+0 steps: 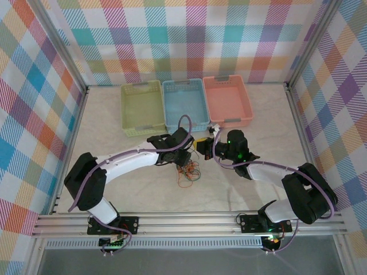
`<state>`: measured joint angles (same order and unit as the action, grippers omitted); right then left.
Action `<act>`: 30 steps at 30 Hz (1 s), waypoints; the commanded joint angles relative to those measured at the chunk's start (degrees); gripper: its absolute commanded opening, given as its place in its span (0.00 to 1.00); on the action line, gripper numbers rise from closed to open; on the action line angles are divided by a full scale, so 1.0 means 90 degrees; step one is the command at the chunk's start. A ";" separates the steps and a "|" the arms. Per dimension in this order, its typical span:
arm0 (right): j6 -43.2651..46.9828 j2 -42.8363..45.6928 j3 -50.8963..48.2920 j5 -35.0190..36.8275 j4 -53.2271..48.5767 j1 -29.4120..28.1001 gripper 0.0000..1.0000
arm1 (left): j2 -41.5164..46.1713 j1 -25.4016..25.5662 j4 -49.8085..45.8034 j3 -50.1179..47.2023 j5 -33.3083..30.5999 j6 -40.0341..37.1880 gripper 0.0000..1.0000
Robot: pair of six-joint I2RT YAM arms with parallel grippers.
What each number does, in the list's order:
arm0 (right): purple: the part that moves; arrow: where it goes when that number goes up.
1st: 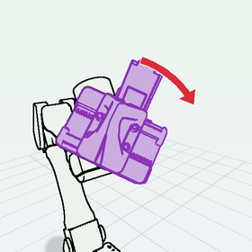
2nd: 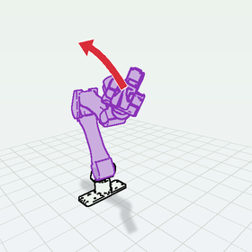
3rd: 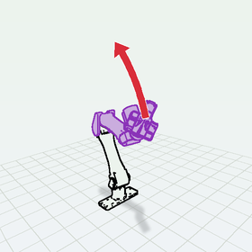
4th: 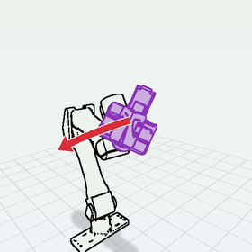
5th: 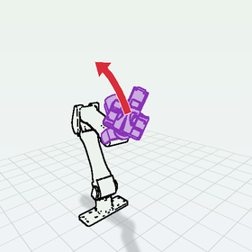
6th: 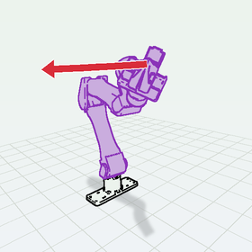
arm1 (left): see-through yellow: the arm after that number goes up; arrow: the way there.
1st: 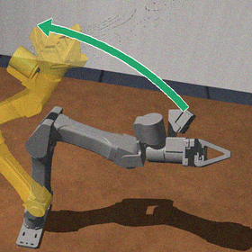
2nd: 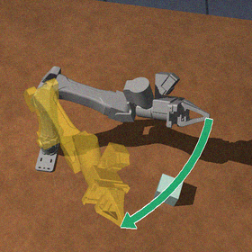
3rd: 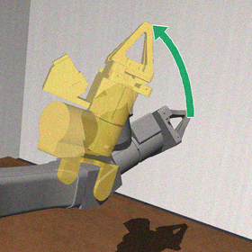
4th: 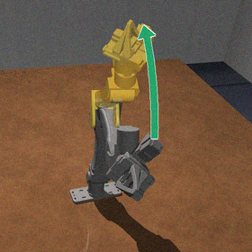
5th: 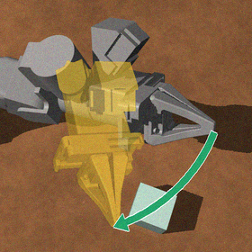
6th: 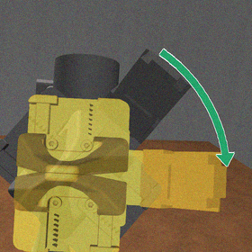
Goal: Untangle the cables
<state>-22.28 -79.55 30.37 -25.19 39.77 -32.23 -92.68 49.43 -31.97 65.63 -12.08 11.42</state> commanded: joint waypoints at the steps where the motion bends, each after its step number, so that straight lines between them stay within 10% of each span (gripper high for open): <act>1: -0.0076 0.0184 -0.0117 -0.0112 0.0365 -0.0013 0.00 | -0.0195 0.0069 -0.0384 0.0215 -0.0415 0.0125 0.50; 30: 0.0161 0.1044 -0.0551 0.0045 0.0546 -0.0012 0.00 | -0.0010 0.0021 -0.0965 0.0220 -0.2626 0.0799 0.28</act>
<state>-21.80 -71.70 26.13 -24.51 41.58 -32.23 -95.66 49.43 -39.03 67.33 -32.53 17.17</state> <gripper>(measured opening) 0.064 0.285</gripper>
